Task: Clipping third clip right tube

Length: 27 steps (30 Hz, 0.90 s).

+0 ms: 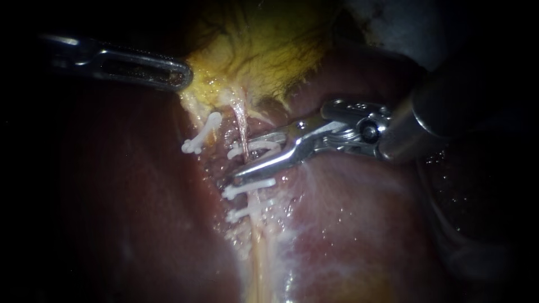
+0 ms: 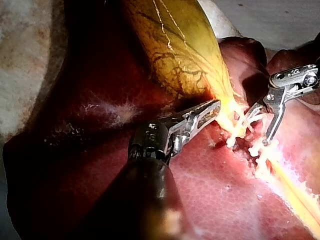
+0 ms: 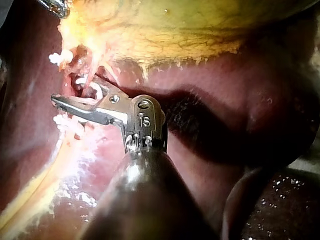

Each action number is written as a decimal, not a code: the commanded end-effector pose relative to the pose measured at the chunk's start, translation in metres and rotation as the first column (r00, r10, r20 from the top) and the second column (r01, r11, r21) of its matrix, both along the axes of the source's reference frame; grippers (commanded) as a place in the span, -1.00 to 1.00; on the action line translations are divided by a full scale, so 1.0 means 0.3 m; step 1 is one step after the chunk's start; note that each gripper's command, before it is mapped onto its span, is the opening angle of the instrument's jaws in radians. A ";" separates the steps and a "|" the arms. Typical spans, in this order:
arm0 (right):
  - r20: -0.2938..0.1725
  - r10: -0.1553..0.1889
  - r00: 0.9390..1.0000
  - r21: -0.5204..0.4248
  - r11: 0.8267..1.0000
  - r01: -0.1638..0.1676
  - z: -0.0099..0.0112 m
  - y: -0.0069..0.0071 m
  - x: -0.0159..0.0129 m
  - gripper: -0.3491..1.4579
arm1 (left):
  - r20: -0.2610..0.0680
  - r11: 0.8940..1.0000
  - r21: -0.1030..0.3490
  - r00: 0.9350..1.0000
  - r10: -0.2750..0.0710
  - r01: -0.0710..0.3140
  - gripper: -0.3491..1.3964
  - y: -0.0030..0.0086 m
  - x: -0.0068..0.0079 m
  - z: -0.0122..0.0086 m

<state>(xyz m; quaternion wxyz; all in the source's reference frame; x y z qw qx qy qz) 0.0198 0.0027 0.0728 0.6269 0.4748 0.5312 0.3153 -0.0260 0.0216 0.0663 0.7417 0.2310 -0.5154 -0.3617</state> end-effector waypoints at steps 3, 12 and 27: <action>-0.046 0.007 0.999 0.037 0.999 -0.005 -0.0009 0.0002 0.0010 -0.01 | 0.000 1.000 0.000 1.000 -0.001 0.001 -1.00 0.0000 0.0001 0.0000; -0.149 0.010 0.989 0.065 0.998 0.000 -0.0058 0.0010 0.0018 -0.02 | -0.001 1.000 0.000 1.000 -0.001 0.001 -1.00 0.0004 0.0004 0.0005; -0.131 0.050 0.990 0.081 0.996 -0.040 -0.0124 0.0074 0.0022 -0.14 | -0.001 1.000 0.000 1.000 -0.002 0.002 -1.00 0.0007 0.0005 0.0008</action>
